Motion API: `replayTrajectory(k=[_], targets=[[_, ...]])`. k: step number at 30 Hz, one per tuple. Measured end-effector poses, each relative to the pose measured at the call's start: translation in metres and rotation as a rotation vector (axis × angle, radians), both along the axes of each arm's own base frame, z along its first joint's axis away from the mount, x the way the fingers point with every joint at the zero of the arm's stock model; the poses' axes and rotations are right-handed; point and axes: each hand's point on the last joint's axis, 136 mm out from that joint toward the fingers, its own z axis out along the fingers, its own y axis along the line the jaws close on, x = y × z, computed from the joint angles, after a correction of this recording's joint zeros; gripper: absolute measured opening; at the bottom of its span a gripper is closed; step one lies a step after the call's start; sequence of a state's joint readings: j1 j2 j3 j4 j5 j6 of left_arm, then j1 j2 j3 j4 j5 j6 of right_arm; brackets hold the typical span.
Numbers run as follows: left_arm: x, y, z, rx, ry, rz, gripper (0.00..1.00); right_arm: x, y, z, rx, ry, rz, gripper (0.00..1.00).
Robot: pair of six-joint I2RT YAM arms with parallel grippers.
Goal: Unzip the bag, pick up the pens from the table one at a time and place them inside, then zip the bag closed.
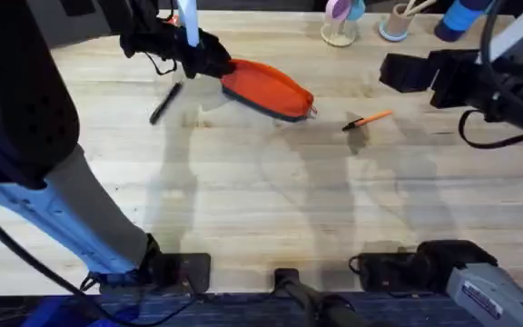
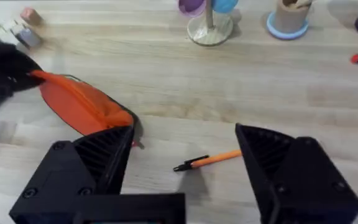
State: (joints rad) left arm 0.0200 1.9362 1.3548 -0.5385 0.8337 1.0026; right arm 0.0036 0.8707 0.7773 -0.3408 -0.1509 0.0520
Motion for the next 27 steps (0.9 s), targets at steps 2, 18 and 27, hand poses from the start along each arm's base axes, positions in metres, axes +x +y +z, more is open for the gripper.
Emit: replayTrajectory(k=[2,18,27], targets=[[0.0,0.0,0.0,0.0,0.0,0.0,0.045,-0.001,0.0,-0.002,0.056,0.023,-0.033,0.997],[0.001,0.0,0.0,0.0,-0.004,0.0,0.043,-0.034,0.037,-0.029,0.501,0.321,-0.081,0.997],[0.002,-0.001,0.001,0.002,-0.015,-0.001,0.043,-0.04,0.043,-0.034,0.613,0.401,-0.132,0.997]])
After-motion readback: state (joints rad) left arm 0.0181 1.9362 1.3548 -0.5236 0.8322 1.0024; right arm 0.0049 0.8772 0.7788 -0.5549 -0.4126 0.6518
